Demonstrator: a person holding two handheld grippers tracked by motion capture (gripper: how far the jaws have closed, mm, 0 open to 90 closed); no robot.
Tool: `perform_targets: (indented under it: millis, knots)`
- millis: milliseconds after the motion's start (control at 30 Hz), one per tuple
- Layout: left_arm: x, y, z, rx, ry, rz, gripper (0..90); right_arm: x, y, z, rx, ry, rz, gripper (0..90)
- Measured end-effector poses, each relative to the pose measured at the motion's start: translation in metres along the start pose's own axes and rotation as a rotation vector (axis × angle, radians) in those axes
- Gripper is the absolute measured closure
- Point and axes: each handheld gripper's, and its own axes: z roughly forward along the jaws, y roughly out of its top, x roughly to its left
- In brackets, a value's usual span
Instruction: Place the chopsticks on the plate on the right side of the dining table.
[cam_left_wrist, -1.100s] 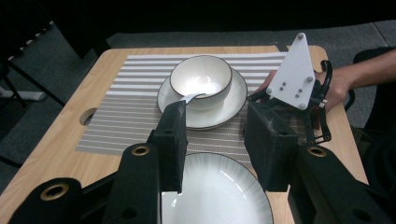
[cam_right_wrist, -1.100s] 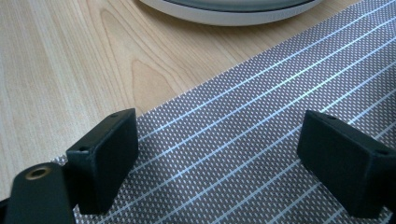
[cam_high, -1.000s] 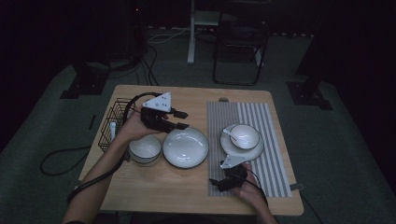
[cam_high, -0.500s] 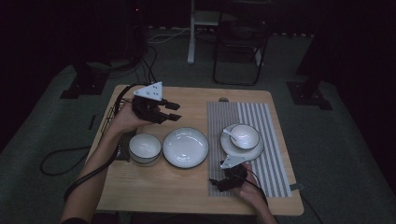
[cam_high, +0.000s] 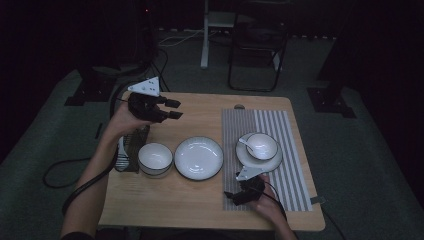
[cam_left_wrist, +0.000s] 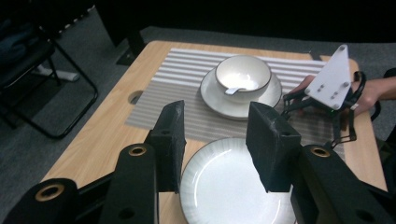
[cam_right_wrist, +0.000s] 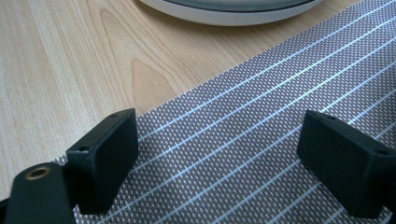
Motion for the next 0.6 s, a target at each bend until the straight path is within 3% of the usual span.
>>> perform_targets:
  millis: [233,600]
  knots:
    - [0.007,-0.008,-0.005,0.022,0.023,-0.013,58.2,0.000,0.000,0.000,0.000,0.000,0.000,12.5]
    - [0.016,-0.021,-0.015,0.013,0.047,-0.047,58.2,0.000,0.000,0.000,0.000,0.000,0.001,12.5]
